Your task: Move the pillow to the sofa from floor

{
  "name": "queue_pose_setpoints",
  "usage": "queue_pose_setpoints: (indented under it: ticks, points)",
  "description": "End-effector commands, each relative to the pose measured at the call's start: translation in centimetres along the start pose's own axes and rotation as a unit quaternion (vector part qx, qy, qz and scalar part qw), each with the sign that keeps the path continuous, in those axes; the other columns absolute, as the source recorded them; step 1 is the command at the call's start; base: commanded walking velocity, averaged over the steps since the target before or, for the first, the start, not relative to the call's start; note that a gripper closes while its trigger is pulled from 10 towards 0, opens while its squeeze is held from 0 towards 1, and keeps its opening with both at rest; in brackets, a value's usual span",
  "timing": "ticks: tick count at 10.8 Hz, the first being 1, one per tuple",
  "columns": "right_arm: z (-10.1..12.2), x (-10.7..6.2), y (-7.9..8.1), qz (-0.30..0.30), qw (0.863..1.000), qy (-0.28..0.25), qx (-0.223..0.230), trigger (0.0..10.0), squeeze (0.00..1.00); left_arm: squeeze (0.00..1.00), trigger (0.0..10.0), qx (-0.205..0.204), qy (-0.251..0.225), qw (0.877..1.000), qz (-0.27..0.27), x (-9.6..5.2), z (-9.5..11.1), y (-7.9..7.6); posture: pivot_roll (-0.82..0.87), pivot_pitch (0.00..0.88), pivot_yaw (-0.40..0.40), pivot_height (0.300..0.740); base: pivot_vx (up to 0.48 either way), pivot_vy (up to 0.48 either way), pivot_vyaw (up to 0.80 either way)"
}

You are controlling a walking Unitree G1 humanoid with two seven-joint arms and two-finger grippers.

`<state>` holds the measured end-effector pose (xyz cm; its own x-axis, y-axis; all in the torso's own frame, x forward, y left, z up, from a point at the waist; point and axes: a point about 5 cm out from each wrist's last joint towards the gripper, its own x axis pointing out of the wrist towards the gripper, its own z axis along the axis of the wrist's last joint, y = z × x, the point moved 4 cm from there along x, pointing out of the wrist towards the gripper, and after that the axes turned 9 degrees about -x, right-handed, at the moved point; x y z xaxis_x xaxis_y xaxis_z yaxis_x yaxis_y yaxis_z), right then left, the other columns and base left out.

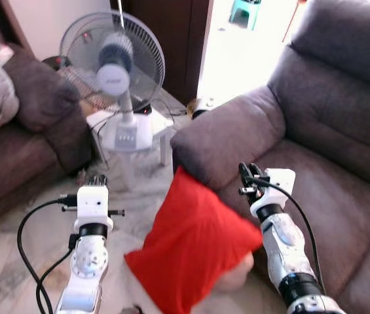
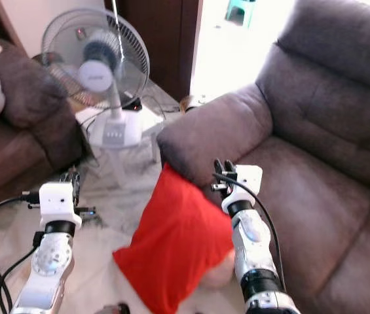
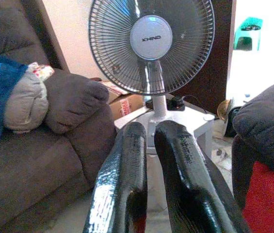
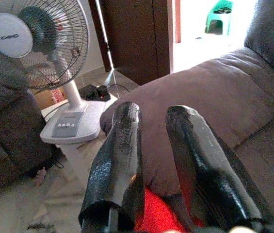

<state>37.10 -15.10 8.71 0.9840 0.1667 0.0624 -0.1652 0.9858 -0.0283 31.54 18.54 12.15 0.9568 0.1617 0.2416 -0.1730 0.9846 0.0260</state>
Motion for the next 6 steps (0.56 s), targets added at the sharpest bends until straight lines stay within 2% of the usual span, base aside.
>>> queue_pose_setpoints:
  ticks: [1, 5, 6]
  points:
    - [-0.41, -0.08, -0.18, 0.001, 1.0, 0.01, 0.005, 10.0, 0.0, 0.0, 10.0, 0.002, -0.004, 1.0, 0.001, 0.01, 0.35, 0.06, 0.1, 0.108, -0.036, 0.74, -0.379, 0.0, 0.0]
    - [-0.95, -0.11, 0.21, 0.013, 1.0, 0.022, 0.005, 10.0, 0.0, 0.0, 10.0, 0.007, 0.001, 1.0, 0.001, 0.06, 0.27, -0.01, 0.1, 0.121, -0.038, 0.74, -0.359, 0.0, 0.0]
    - [-1.02, -0.02, 0.32, 0.016, 1.0, 0.024, 0.005, 10.0, 0.0, 0.0, 10.0, 0.017, 0.008, 1.0, 0.003, 0.24, 0.07, 0.12, 0.1, 0.121, -0.04, 0.74, 0.0, 0.0, 0.0]
